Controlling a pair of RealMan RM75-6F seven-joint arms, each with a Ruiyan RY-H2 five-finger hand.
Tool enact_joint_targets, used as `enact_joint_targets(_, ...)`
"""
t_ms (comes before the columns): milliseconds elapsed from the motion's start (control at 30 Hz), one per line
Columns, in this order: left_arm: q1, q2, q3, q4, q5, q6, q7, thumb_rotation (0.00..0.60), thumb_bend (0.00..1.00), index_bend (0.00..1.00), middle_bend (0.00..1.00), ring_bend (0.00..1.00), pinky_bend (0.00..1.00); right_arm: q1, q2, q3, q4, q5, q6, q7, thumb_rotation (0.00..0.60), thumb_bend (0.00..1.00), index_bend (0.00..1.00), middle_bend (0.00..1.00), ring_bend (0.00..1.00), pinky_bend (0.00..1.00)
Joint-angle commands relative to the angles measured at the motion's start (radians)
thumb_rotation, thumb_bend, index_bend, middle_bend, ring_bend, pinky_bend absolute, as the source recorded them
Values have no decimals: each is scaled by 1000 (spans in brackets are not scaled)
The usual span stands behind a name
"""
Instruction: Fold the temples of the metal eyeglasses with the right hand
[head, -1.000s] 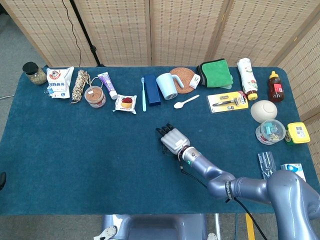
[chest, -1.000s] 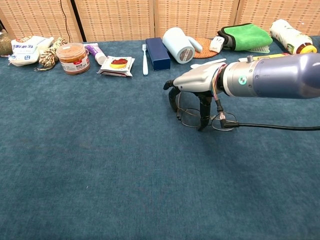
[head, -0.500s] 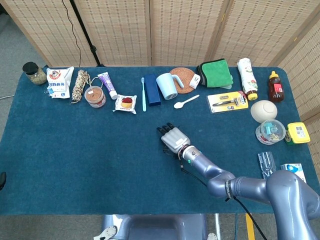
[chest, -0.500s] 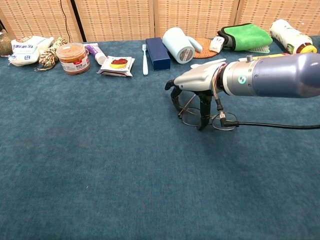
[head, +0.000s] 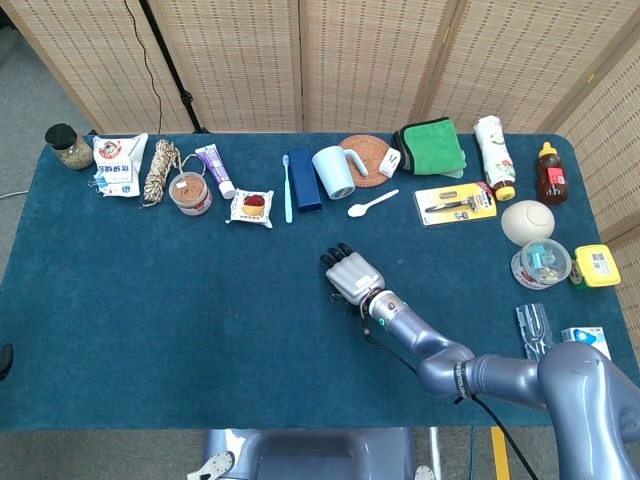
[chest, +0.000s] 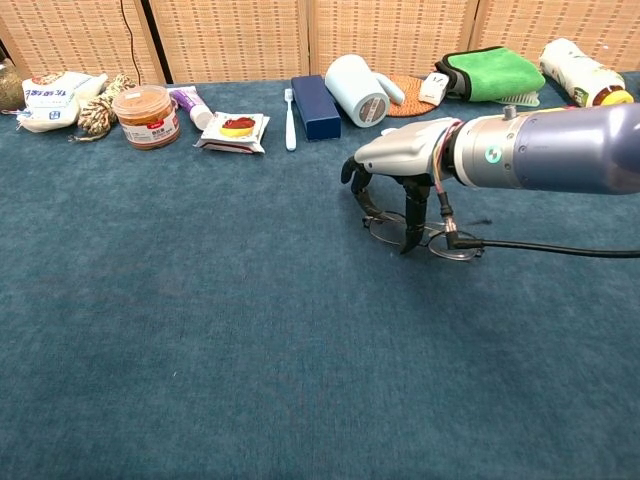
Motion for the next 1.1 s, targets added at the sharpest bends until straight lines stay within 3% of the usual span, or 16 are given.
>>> enact_joint_targets(33, 1, 1, 0, -1, 1, 1, 0, 560, 454, 110, 0, 0, 0, -3, -1, 2, -1, -4, 4, 1, 600, 87, 562, 133, 0, 0)
enact_joint_targets(300, 2, 2, 1, -2, 3, 2, -2, 560, 454, 110, 0, 0, 0, -14, -4, 3, 0, -12, 15, 5, 600, 87, 606, 161, 0, 0)
enact_joint_targets(533, -1, 1, 1, -4, 7, 0, -2, 561, 455, 110, 0, 0, 0, -29, 9, 3, -24, -21, 39, -2, 600, 87, 578, 161, 0, 0)
enact_joint_targets(900, -6, 5, 0, -16, 19, 1, 5, 559, 455, 110, 0, 0, 0, -71, 111, 7, -172, -1, 116, -27, 600, 86, 214, 37, 0, 0)
enact_joint_targets(1100, -9, 9, 0, -27, 26, 2, 10, 561, 454, 110, 0, 0, 0, -116, 194, 17, -271, -5, 177, -7, 600, 86, 169, 8, 0, 0)
